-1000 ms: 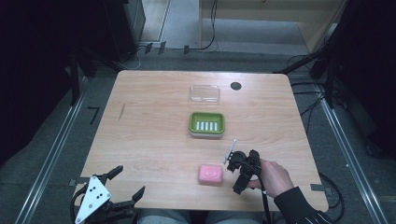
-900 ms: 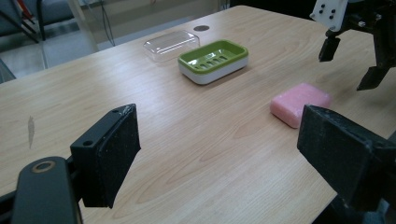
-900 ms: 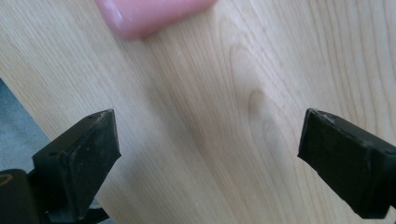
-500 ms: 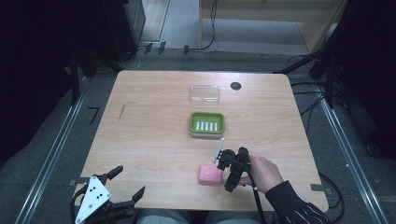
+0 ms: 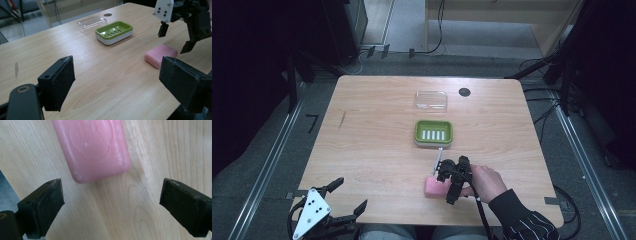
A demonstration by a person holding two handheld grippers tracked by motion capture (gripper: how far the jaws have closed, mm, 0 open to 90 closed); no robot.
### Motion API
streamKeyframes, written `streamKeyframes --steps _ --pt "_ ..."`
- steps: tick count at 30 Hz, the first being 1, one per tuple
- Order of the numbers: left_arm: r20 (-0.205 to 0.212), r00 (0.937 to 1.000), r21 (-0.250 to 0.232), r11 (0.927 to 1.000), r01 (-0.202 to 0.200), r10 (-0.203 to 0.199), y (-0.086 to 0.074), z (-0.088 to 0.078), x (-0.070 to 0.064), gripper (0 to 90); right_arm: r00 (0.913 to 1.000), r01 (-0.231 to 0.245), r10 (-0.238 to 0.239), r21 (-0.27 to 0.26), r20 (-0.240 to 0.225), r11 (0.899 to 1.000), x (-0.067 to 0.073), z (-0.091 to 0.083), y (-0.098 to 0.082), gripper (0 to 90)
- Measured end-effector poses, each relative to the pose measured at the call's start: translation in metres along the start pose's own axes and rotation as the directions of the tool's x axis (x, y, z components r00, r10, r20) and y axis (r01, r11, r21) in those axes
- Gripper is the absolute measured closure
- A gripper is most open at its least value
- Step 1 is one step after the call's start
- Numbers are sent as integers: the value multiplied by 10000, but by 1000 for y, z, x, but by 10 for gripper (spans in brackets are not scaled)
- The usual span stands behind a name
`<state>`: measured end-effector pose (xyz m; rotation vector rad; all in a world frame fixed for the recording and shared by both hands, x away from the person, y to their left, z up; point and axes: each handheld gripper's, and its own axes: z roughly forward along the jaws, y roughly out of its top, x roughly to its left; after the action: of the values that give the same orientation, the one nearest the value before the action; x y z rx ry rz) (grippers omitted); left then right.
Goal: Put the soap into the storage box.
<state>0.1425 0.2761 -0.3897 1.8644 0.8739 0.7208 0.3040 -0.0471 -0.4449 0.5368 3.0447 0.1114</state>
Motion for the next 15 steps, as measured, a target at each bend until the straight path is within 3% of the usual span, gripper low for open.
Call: streamKeyframes --steps 15 --pt "-19 10000 -7 10000 33 -33 0 0 0 140 9983 589 -589 126 -3 9982 3 4 20 54"
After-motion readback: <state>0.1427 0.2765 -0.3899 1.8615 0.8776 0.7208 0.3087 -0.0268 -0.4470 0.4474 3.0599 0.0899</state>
